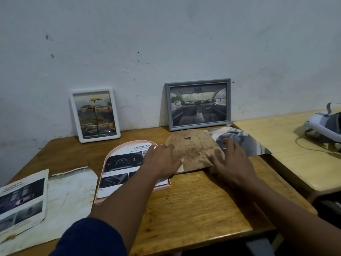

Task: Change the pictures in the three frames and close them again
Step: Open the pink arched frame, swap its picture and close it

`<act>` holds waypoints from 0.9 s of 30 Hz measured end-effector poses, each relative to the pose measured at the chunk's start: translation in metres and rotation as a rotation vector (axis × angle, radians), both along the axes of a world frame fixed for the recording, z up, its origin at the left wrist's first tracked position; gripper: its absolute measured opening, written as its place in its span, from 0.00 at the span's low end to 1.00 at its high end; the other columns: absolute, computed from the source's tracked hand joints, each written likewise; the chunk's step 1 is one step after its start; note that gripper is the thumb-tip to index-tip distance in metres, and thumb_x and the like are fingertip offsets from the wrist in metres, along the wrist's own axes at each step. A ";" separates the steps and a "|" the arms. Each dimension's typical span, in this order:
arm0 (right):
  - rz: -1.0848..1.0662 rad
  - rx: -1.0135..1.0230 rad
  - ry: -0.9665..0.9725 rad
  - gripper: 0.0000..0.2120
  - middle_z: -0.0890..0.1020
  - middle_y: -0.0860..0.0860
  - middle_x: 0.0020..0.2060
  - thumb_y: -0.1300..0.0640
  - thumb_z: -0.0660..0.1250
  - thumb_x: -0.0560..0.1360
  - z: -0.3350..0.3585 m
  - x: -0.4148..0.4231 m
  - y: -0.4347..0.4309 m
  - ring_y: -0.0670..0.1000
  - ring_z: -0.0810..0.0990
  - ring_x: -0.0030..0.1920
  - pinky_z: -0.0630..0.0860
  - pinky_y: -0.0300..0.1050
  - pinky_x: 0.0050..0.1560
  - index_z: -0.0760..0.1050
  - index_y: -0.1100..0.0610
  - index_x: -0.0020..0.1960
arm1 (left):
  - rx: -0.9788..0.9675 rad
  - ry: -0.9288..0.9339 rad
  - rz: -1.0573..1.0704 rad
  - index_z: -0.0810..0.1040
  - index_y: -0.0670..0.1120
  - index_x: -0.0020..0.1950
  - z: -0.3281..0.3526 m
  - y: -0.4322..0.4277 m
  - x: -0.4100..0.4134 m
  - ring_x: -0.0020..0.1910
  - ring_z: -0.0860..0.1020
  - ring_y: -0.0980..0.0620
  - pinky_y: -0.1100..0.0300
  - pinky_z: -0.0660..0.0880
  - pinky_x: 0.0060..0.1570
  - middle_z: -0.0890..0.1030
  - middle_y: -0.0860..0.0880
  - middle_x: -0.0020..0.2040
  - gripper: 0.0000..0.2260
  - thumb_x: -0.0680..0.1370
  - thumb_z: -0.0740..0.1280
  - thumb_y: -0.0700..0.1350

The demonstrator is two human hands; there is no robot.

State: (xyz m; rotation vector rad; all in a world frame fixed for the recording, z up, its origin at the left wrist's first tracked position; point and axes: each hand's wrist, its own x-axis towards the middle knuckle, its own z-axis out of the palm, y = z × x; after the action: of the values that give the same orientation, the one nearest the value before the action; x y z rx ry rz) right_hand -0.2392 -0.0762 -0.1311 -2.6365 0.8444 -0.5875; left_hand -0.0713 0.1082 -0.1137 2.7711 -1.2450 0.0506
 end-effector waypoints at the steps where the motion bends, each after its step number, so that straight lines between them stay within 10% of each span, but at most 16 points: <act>1: 0.007 -0.008 0.010 0.43 0.67 0.56 0.70 0.24 0.56 0.71 0.000 -0.003 0.002 0.58 0.71 0.66 0.76 0.56 0.58 0.55 0.50 0.75 | -0.003 0.012 -0.019 0.62 0.52 0.80 0.001 -0.001 -0.005 0.78 0.62 0.42 0.42 0.55 0.76 0.68 0.45 0.78 0.35 0.78 0.58 0.70; 8: 0.077 -0.005 0.022 0.44 0.71 0.57 0.70 0.33 0.69 0.71 0.003 -0.022 0.007 0.57 0.74 0.65 0.76 0.53 0.58 0.51 0.51 0.75 | 0.012 0.160 -0.065 0.54 0.53 0.83 0.000 -0.002 -0.031 0.75 0.67 0.40 0.44 0.66 0.71 0.67 0.46 0.79 0.39 0.77 0.59 0.70; 16: 0.203 0.048 0.156 0.25 0.77 0.43 0.42 0.35 0.67 0.73 0.017 -0.057 0.004 0.43 0.76 0.40 0.74 0.42 0.38 0.59 0.42 0.61 | 0.058 0.135 -0.037 0.53 0.50 0.83 0.001 -0.003 -0.037 0.74 0.67 0.39 0.45 0.64 0.72 0.67 0.43 0.78 0.39 0.79 0.58 0.69; 27: 0.214 -0.104 0.086 0.17 0.77 0.44 0.43 0.42 0.64 0.78 0.043 -0.025 0.018 0.44 0.75 0.42 0.74 0.42 0.38 0.69 0.48 0.62 | -0.152 0.137 -0.058 0.53 0.52 0.83 0.001 0.008 -0.031 0.80 0.59 0.43 0.43 0.57 0.77 0.61 0.46 0.81 0.34 0.82 0.60 0.63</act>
State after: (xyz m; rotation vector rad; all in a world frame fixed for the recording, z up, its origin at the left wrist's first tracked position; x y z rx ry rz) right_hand -0.2646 -0.0583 -0.0882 -2.8162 0.5569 -0.4766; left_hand -0.1024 0.1162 -0.1131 2.5613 -1.2313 -0.0464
